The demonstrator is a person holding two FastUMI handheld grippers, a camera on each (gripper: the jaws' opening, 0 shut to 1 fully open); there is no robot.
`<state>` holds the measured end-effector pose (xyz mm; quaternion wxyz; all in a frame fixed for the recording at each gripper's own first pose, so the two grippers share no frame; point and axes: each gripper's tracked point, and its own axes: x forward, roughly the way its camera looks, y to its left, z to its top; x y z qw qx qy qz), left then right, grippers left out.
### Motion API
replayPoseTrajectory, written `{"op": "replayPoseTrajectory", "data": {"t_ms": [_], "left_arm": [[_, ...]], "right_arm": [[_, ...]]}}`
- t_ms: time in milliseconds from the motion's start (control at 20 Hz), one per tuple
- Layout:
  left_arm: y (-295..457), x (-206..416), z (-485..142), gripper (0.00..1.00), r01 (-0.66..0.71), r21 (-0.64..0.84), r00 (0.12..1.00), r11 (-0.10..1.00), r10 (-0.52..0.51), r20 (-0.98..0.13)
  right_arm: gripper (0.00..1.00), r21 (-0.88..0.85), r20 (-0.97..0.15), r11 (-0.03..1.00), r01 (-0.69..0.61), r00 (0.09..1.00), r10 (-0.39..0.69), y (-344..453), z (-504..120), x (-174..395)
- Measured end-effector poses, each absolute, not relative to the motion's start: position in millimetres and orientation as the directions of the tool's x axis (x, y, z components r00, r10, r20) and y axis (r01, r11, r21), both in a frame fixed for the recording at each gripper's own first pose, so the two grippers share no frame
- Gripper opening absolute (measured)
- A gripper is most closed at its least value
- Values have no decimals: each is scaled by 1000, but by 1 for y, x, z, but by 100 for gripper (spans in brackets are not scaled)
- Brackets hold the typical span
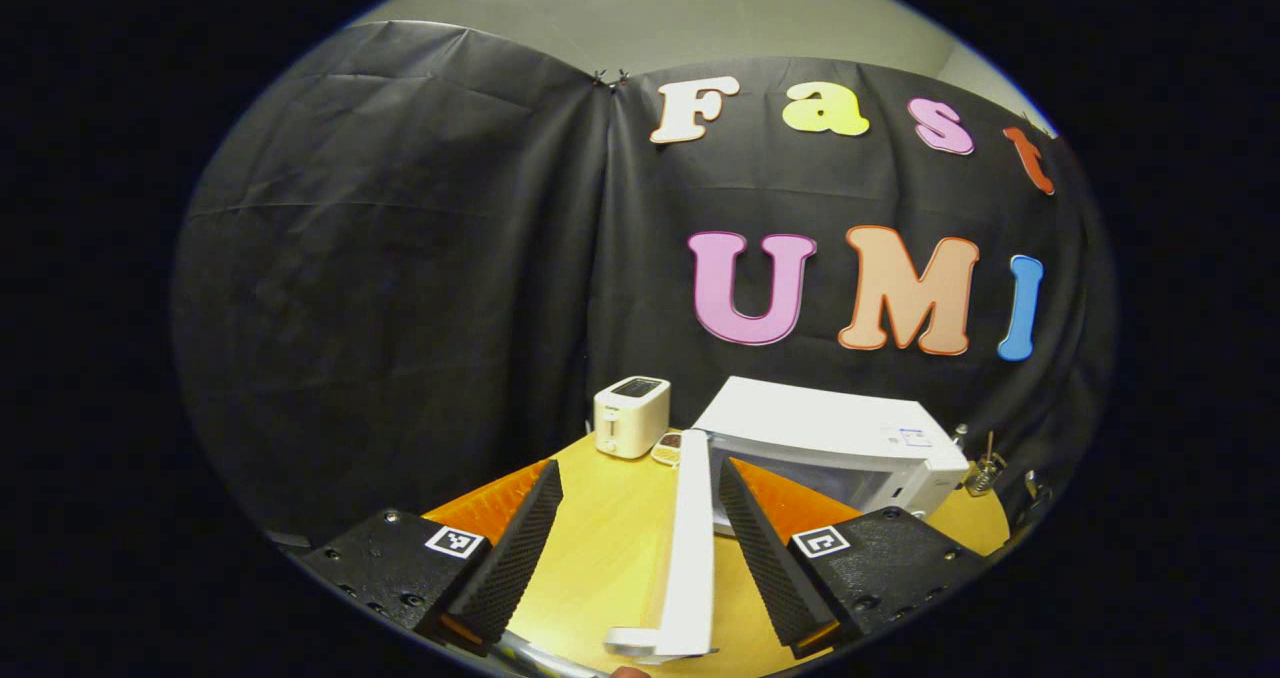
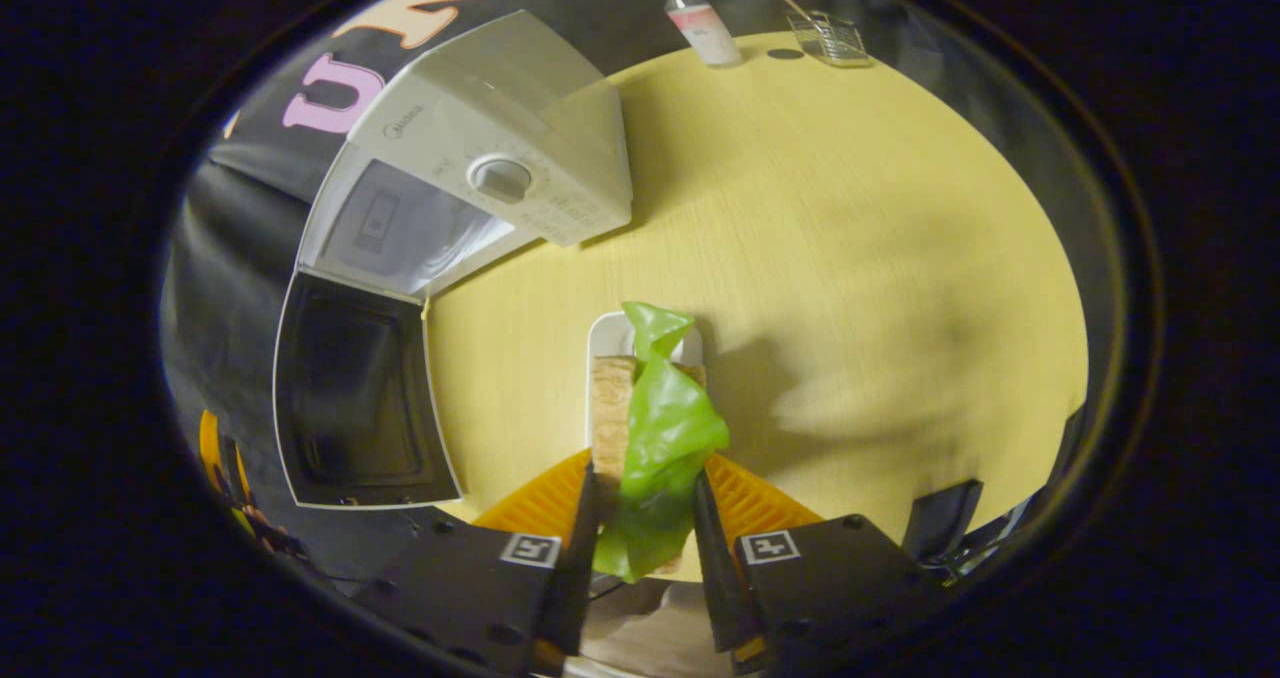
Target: Open the microwave oven with the left hand, put the food in, and close the microwave oven.
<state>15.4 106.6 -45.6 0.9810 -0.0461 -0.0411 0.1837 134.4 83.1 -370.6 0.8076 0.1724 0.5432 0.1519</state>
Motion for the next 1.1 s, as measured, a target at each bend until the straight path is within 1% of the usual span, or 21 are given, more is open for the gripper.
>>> {"op": "replayPoseTrajectory", "data": {"t_ms": [100, 150, 200, 250, 300, 450, 550, 600, 750, 900, 1100], "left_arm": [[89, 35, -38, 96, -301, -115, 947, 947, 311, 75], [82, 45, -37, 96, -273, -116, 957, 955, 282, 71], [77, 56, -37, 96, -248, -107, 964, 963, 256, 68], [74, 66, -36, 94, -221, -89, 972, 971, 226, 62], [72, 74, -34, 96, -194, -70, 979, 979, 198, 57], [67, 95, -28, 96, -107, -25, 993, 994, 108, 43], [57, 105, -33, 94, -24, -27, 1000, 999, 24, 17], [55, 105, -37, 96, 9, -35, 1000, 999, -9, -1], [56, 103, -46, 96, 76, -67, 996, 995, -78, -31], [65, 99, -53, 96, 115, -87, 991, 990, -120, -52], [91, 88, -59, 96, 103, -89, 992, 991, -109, -59]], "right_arm": [[36, 444, -825, 895, -39, 371, 425, 84, -372, 132], [36, 434, -827, 900, -33, 383, 412, 83, -372, 131], [42, 426, -828, 905, -21, 394, 399, 84, -369, 129], [42, 422, -826, 906, -4, 409, 387, 83, -365, 126], [42, 428, -820, 904, 16, 429, 380, 83, -358, 123], [42, 478, -773, 875, 76, 511, 377, 90, -330, 120], [42, 529, -726, 841, 117, 576, 376, 101, -309, 119], [42, 556, -701, 821, 131, 605, 379, 106, -301, 119], [42, 629, -637, 762, 156, 666, 389, 125, -278, 109], [42, 689, -593, 706, 161, 686, 422, 151, -266, 96], [42, 763, -524, 631, 139, 705, 478, 197, -257, 77]]}}
